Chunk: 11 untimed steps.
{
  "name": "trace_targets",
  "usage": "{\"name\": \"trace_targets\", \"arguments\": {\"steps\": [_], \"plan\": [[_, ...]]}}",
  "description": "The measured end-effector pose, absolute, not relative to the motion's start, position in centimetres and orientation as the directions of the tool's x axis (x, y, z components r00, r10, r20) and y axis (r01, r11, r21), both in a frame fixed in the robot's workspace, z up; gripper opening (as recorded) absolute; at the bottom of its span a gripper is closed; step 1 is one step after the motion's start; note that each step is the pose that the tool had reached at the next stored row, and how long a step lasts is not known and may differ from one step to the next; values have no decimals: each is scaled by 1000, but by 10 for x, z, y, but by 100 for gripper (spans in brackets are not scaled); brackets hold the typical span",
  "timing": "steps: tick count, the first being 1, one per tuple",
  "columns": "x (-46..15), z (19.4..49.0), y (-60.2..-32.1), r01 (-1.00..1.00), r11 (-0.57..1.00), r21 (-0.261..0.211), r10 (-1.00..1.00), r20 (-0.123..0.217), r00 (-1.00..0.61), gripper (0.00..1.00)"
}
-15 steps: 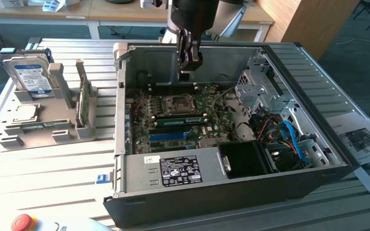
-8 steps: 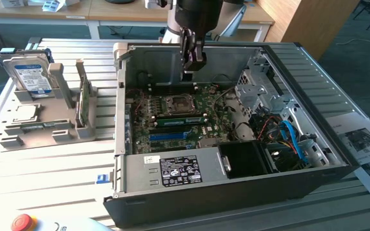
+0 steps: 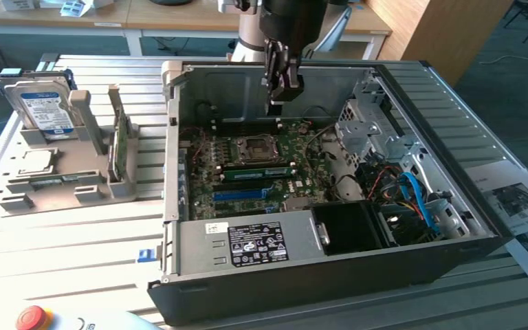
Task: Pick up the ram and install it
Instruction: 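Press down the ram until it locks into place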
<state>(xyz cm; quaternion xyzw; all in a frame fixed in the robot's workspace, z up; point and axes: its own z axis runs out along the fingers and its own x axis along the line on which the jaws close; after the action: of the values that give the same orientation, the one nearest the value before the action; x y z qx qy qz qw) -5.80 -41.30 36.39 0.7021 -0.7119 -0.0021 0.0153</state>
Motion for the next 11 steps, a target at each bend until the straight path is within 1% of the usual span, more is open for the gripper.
{"name": "trace_targets", "arguments": {"steps": [11], "plan": [[-58,364,-413,-1000,14,24,-1000,19,-14,11]]}}
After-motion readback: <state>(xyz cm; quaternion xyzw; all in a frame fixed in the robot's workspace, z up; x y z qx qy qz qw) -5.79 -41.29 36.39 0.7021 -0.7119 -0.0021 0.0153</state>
